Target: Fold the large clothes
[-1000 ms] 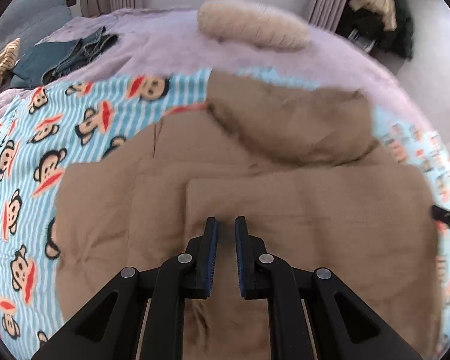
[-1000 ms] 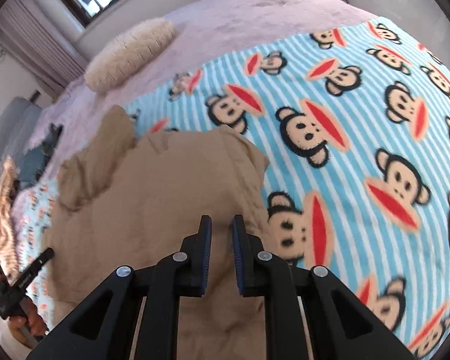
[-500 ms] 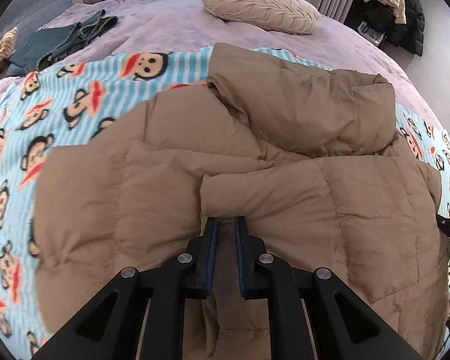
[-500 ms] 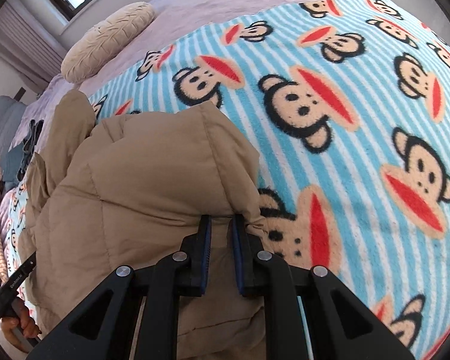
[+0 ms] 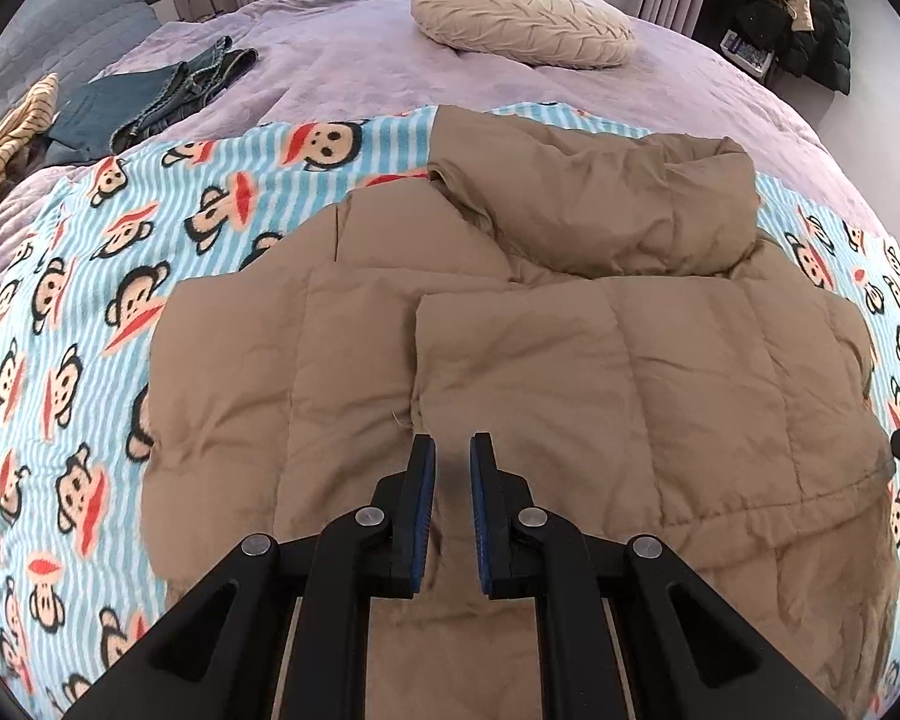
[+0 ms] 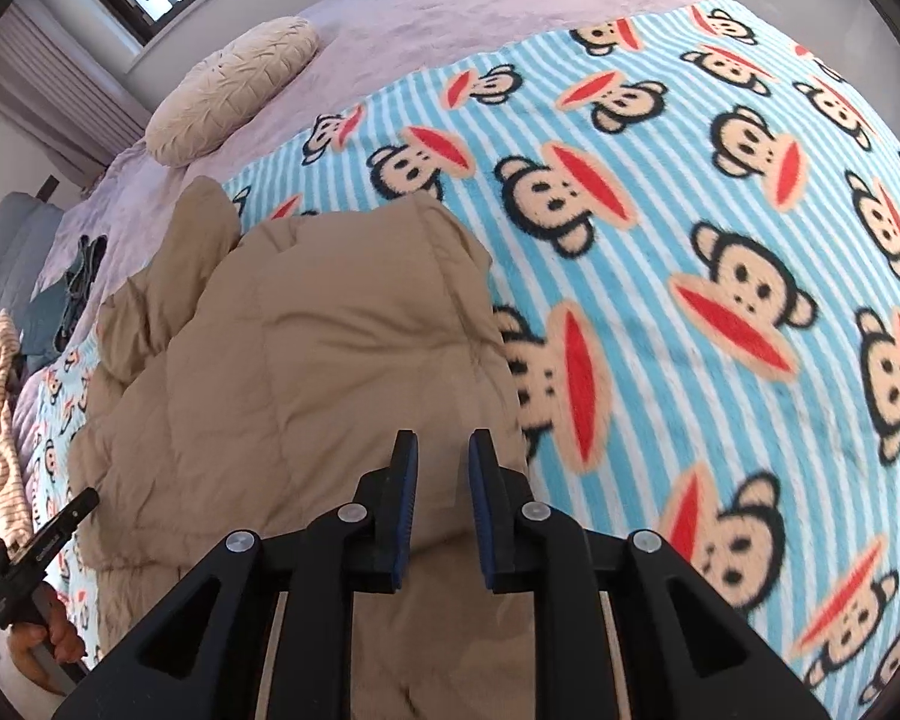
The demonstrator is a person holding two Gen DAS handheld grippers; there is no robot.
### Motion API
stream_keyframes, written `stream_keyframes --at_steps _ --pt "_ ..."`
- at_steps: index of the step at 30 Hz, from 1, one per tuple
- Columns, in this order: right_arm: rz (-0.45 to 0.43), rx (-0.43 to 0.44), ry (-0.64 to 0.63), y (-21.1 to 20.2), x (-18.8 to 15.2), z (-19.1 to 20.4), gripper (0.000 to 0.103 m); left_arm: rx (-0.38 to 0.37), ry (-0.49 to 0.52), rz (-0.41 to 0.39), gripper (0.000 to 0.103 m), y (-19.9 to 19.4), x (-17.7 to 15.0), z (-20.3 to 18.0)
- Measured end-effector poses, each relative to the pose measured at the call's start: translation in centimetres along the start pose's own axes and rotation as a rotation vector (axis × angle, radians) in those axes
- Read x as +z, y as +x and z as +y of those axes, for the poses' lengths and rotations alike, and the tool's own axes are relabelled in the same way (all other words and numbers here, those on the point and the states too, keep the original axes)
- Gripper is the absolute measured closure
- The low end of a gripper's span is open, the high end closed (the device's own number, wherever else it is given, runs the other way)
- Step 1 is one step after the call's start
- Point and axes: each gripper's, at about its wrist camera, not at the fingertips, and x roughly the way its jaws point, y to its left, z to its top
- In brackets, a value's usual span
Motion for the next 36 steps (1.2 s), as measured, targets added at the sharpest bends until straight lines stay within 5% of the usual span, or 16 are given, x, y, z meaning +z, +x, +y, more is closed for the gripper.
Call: stream_keyframes --at_steps 8,18,19,20,21,22,30,36 --pt "0.053 0.034 -0.001 -1.1 -2.2 -0.8 0.077 -0.043 0.017 0.005 0.09 -1.7 -1.6 -1.7" --pt "0.098 0.067 -0.02 -2.3 -4.4 -1.7 0.067 -0.003 0.01 0.09 0.089 -2.2 -5.7 -3.1" --pt "0.104 0.069 -0.024 -2.5 -4.7 -1.8 0.067 0.005 0.004 0.101 0.084 -2.3 -6.1 -3.2" --pt "0.107 0.07 -0.028 -2.7 -4.9 -1.8 0.067 0.008 0.0 0.107 0.065 -2.5 -6.4 -3.3" --pt "0.11 0.07 -0.036 -2.8 -5.1 -1.8 0.067 0.012 -0.015 0.108 0.01 -2.8 -6.7 -3.4" --pt "0.114 0.069 -0.041 -3.0 -5.3 -1.8 0.067 0.023 -0.041 0.07 0.001 -3.7 -7.1 -3.4" --pt "0.151 0.091 -0.051 -4.4 -6.9 -2.2 0.057 0.046 -0.046 0.069 0.001 -6.8 -8.9 -4.8" --pt "0.19 0.098 -0.066 -5.7 -9.1 -2.0 0.034 0.07 -0.06 0.092 0.001 -9.5 -10.7 -4.9"
